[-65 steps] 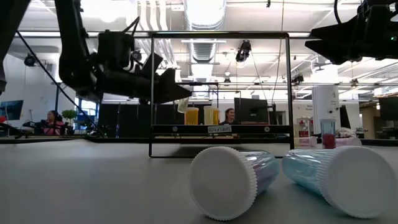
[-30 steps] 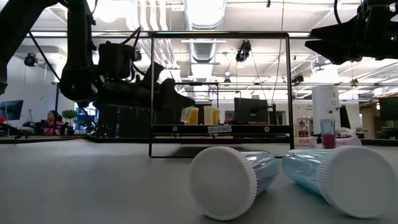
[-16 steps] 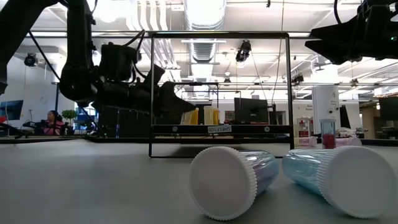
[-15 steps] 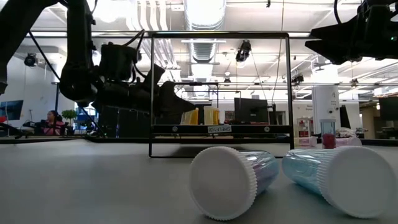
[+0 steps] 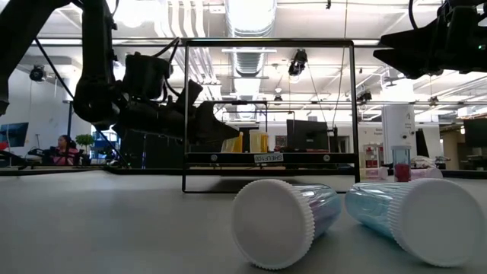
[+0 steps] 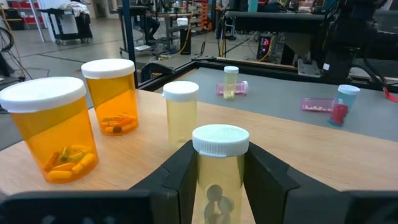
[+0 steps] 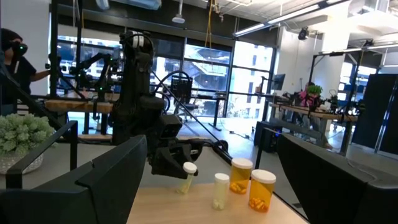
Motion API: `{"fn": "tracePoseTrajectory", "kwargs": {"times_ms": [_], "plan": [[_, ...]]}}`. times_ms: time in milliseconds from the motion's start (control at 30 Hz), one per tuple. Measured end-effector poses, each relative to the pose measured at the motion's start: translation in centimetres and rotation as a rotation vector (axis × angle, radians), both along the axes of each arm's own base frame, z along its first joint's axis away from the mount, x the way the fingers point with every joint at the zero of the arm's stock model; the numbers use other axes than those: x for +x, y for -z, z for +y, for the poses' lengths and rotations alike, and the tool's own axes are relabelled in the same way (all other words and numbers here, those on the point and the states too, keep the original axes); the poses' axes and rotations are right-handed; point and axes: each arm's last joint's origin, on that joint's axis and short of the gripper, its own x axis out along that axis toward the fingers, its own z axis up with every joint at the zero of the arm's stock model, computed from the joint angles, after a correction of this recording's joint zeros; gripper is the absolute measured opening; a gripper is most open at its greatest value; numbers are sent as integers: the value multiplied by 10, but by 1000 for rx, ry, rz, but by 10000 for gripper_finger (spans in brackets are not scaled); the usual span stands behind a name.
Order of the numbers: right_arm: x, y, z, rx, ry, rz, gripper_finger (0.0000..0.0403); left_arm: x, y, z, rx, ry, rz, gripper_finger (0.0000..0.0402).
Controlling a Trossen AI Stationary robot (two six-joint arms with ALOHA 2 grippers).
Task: Pick and place medicine bottles onto shelf by color
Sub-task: Put the bottom yellow pill bottle on the shelf aligned with the other yellow pill bottle
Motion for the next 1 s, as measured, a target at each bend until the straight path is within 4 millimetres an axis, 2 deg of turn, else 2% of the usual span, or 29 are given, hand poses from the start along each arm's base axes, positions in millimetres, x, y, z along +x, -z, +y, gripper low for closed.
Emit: {"fn": "tracePoseTrajectory", "kwargs": {"times_ms": [367, 700, 1000], "plan": [[0, 0, 0, 0, 0, 0, 350, 2, -4, 9, 77, -37, 14, 96], [0, 0, 0, 0, 0, 0, 350, 2, -6, 20, 80, -65, 4, 96], [0, 0, 0, 0, 0, 0, 350, 1, -3, 22, 27, -74, 18, 96]]}}
